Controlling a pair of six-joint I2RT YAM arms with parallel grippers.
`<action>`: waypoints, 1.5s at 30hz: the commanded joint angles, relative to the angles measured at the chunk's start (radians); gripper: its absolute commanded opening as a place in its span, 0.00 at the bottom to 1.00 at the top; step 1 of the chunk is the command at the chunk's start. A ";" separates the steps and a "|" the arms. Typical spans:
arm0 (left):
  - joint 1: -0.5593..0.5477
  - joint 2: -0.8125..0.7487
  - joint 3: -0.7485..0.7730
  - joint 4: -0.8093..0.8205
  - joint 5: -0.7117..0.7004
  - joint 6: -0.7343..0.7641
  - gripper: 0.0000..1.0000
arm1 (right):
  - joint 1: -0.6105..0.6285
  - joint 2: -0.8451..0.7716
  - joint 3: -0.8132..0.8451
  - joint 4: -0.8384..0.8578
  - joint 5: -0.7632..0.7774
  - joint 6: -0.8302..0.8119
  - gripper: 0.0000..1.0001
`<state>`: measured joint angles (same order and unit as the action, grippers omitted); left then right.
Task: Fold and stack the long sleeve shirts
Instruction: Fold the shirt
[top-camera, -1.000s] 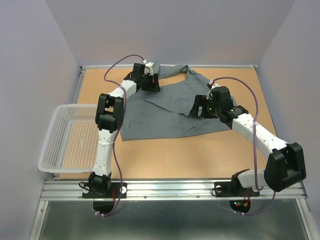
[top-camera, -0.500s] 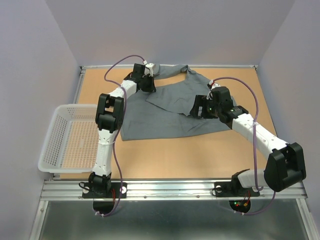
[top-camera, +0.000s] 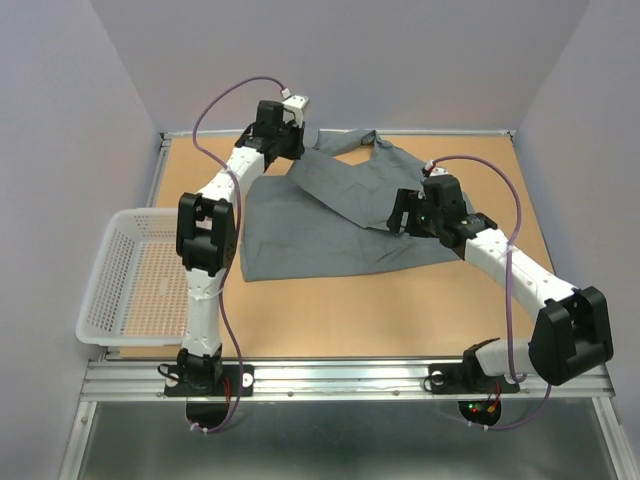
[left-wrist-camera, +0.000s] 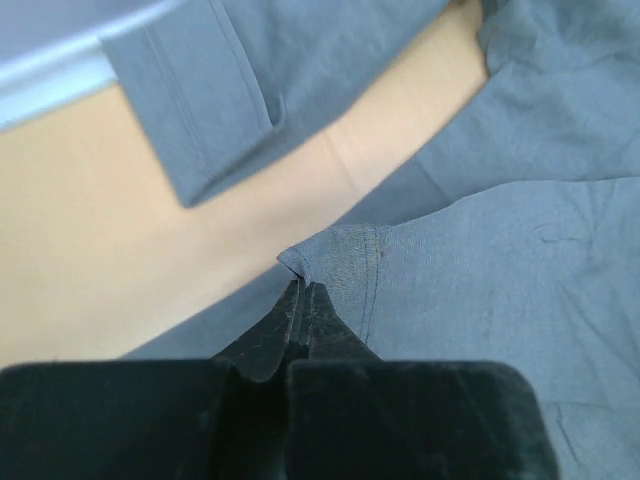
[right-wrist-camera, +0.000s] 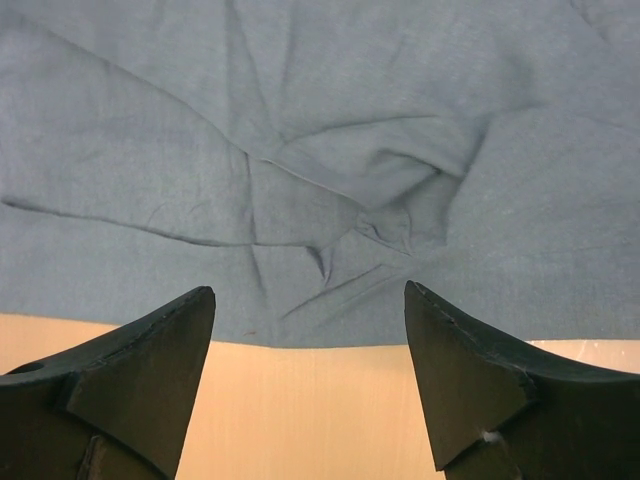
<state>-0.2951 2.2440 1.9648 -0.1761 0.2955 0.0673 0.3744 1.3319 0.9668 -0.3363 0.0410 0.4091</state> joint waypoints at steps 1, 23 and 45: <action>-0.006 -0.127 0.075 0.039 -0.079 0.089 0.00 | -0.014 0.013 0.000 0.016 0.079 0.059 0.80; -0.160 -0.104 0.170 0.279 -0.217 0.220 0.00 | -0.069 0.228 0.035 0.095 0.077 0.146 0.56; -0.299 -0.092 0.224 0.400 -0.334 0.177 0.00 | -0.147 0.411 0.026 0.312 -0.085 0.336 0.40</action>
<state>-0.5739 2.1750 2.1345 0.1402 -0.0044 0.2558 0.2523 1.7142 0.9680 -0.1089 -0.0029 0.6846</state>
